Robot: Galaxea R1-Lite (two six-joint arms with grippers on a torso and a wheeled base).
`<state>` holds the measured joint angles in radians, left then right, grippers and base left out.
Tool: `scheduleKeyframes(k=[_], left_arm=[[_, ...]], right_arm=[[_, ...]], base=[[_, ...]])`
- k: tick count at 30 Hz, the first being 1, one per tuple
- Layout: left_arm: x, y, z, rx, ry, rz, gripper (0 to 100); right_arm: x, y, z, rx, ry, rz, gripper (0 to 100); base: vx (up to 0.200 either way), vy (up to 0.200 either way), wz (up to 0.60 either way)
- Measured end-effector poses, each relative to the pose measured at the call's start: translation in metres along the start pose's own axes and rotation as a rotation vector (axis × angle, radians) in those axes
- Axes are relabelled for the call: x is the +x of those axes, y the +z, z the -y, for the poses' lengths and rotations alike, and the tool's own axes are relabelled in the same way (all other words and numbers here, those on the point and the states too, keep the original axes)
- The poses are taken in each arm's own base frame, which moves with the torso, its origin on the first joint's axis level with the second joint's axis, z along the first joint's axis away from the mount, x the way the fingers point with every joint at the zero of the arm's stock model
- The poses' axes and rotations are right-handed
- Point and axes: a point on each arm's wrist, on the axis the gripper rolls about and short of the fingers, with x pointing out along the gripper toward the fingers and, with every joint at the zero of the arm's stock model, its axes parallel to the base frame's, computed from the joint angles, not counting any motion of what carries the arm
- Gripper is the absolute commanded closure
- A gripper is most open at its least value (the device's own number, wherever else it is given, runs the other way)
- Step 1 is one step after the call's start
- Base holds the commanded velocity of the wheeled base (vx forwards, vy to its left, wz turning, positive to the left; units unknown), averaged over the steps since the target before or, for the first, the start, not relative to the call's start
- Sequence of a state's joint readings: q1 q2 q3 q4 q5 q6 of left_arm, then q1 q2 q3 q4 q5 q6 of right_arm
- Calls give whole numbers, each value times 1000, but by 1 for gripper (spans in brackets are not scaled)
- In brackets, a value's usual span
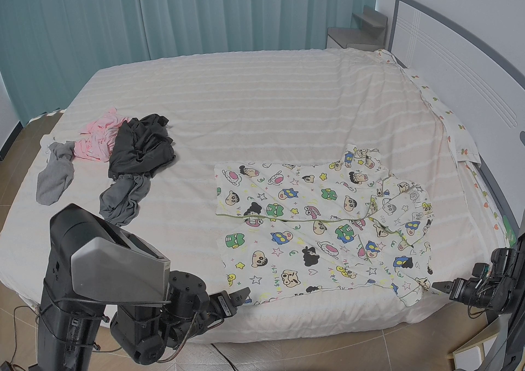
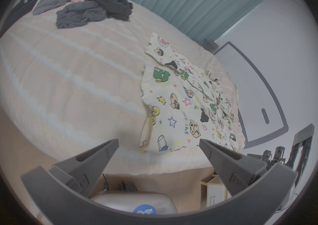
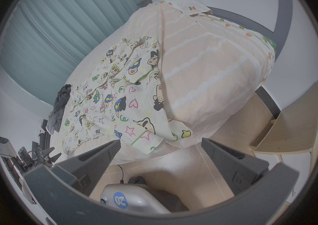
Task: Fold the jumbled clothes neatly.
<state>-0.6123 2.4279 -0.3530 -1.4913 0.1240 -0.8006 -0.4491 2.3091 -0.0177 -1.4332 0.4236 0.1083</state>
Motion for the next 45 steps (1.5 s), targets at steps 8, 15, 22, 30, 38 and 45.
scheduleKeyframes(k=[8, 15, 22, 30, 38, 45], left_arm=[[24, 0, 4, 63, 1, 11, 0], [42, 0, 6, 89, 43, 14, 100], [50, 0, 11, 101, 47, 7, 100], [46, -5, 8, 138, 61, -14, 100], [29, -8, -3, 138, 104, -49, 100], [15, -6, -5, 137, 117, -62, 100]], right_arm=[[0, 0, 0, -1, 6, 2, 0], [0, 1, 0, -2, 7, 4, 0], [0, 1, 0, -2, 8, 6, 0], [0, 1, 0, -2, 8, 6, 0], [0, 1, 0, -2, 7, 5, 0], [-1, 2, 0, -4, 6, 18, 0]], base=[[0, 0, 0], [0, 0, 0], [0, 0, 0], [0, 0, 0], [0, 0, 0], [0, 0, 0]])
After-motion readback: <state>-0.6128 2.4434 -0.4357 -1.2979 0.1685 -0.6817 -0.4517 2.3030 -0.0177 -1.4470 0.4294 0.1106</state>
